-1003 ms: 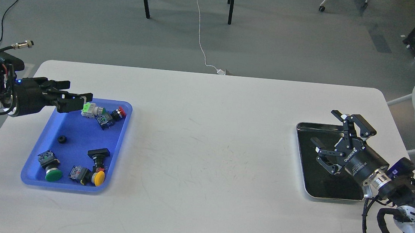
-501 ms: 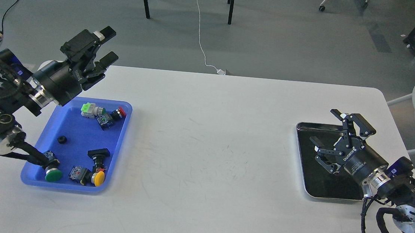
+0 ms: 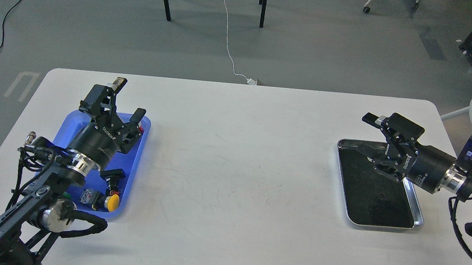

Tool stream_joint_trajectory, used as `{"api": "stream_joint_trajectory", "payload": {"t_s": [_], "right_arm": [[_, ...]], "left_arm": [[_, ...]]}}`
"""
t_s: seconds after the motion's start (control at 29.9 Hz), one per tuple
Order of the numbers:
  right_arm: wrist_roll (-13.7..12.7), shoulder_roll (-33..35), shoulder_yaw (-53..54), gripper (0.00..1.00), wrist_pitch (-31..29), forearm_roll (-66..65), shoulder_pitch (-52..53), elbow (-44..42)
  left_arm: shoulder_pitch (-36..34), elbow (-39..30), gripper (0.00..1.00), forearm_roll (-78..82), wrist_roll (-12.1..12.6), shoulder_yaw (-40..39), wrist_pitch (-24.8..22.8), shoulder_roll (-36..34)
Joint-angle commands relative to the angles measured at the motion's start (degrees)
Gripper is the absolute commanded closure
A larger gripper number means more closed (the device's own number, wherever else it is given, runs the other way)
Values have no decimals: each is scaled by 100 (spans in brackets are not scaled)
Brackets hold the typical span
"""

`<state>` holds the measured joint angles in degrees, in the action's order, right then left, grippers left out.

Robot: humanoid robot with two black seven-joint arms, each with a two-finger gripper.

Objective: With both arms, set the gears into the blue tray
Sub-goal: 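Move the right gripper down into the metal tray, then grasp a second small black gear on the mat with the right gripper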

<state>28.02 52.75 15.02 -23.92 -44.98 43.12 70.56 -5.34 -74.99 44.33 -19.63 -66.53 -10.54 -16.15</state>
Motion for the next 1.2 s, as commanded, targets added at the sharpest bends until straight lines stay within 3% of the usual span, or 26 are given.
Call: {"api": "stream_joint_trajectory", "payload": {"t_s": [0.0,0.13,0.27,0.6,1.17], "right_arm": [[-2,112,-1304,1,1,-1623,1388,-16],[-2,25,-3018,1,28,-2873,2769,-192],[-2,-300,-4075,1,133,-3998,3439,-595],[-2,-1715,-5271,4,993,-4484,3440,-1527],[-2,-1742,-5659,11,1276,-4484,3177,-1511]], "left_arm": [[6,2,2,-21,3,-45,-1,6],[6,2,2,-21,3,-54,-1,-20],[6,-6,2,-29,3,-106,-10,-20],[15,-33,2,-29,21,-133,-36,-55],[15,-33,2,-29,100,-150,-71,-47]]}}
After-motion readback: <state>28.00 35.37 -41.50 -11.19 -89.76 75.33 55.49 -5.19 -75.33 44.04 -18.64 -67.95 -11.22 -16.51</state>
